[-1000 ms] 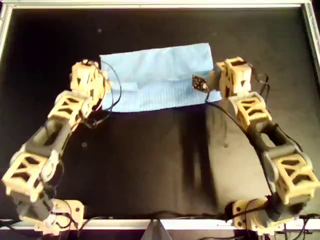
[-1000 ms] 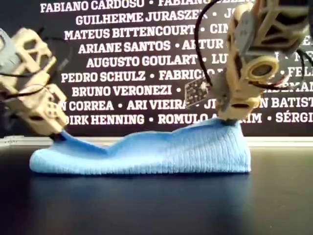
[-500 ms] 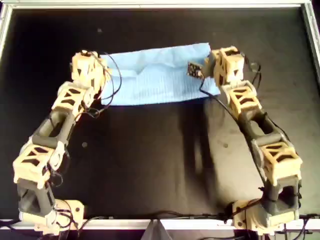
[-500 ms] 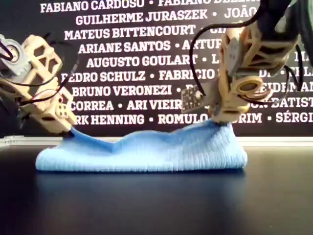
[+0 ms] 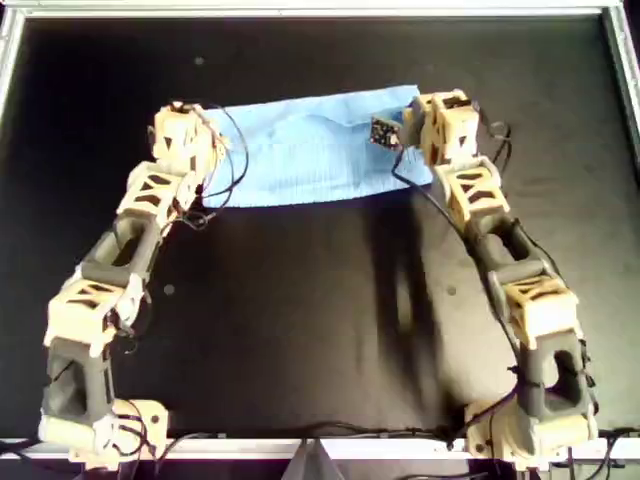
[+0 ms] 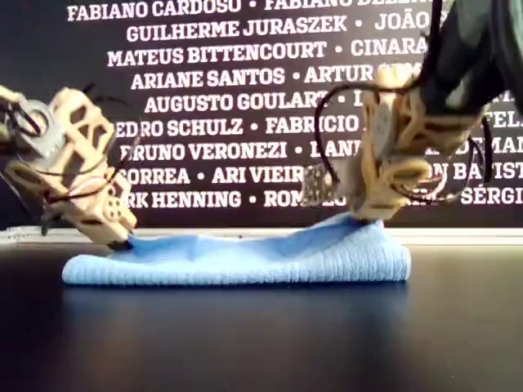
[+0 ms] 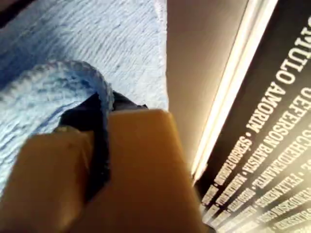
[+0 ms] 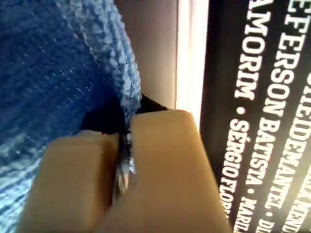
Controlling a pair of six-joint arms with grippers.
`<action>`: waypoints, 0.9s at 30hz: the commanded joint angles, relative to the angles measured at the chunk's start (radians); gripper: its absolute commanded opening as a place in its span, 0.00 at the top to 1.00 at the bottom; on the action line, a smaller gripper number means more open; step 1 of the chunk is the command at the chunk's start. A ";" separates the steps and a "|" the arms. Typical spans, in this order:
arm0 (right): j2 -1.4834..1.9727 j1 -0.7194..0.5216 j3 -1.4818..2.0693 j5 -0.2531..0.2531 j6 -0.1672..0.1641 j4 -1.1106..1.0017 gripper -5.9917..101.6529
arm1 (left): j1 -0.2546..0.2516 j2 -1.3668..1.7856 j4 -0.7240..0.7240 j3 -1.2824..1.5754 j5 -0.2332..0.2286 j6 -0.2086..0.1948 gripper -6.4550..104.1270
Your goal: Fold a cloth
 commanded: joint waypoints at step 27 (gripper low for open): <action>0.158 -0.005 -0.089 0.009 -0.008 -0.041 0.51 | 0.060 0.112 -0.003 -0.095 0.008 0.002 0.57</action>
